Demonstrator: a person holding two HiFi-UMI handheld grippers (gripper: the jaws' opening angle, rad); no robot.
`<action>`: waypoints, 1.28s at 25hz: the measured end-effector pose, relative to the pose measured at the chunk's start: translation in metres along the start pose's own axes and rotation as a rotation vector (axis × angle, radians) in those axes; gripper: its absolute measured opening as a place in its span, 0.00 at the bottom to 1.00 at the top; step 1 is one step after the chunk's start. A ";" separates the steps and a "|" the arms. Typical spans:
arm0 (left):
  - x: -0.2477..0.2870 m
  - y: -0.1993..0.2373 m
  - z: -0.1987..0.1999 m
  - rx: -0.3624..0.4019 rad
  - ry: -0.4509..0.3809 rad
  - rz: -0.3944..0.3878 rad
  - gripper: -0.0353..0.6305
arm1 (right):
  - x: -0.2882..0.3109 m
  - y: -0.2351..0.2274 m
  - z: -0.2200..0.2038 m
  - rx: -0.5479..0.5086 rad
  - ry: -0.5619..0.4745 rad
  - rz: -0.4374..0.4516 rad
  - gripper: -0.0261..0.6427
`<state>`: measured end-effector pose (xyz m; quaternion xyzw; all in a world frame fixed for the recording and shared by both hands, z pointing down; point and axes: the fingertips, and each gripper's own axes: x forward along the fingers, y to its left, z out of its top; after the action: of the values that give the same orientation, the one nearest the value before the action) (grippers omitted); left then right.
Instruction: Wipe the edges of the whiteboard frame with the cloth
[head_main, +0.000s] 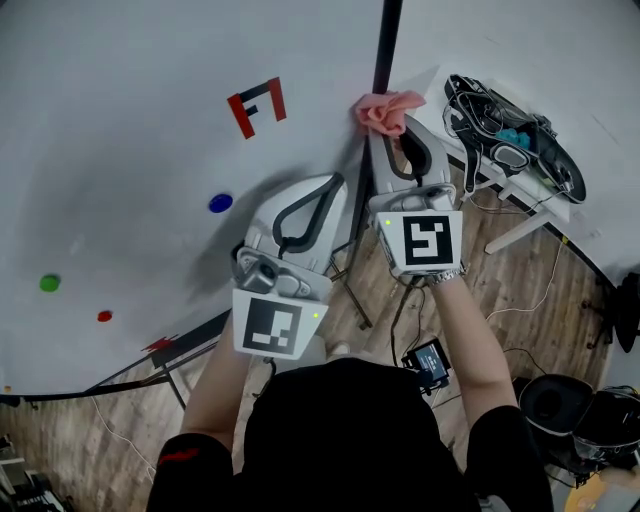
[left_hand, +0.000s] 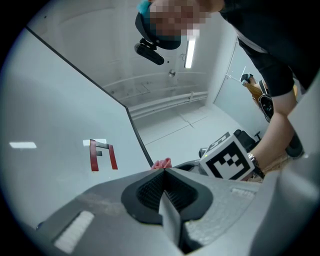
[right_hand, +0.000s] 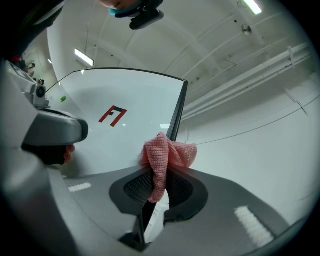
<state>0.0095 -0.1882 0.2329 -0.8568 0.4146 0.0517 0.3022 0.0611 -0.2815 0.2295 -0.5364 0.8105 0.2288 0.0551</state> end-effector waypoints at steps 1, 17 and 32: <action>0.000 -0.001 -0.001 -0.001 0.000 -0.001 0.06 | -0.001 0.001 -0.002 -0.002 0.000 0.002 0.11; -0.009 -0.009 -0.007 -0.002 -0.098 0.036 0.06 | -0.010 0.004 -0.008 0.015 -0.041 -0.006 0.11; -0.010 -0.004 -0.022 -0.012 -0.097 0.138 0.06 | -0.014 0.009 -0.020 0.025 -0.024 0.003 0.11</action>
<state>0.0020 -0.1918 0.2558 -0.8244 0.4574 0.1164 0.3124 0.0622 -0.2758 0.2551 -0.5317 0.8134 0.2249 0.0712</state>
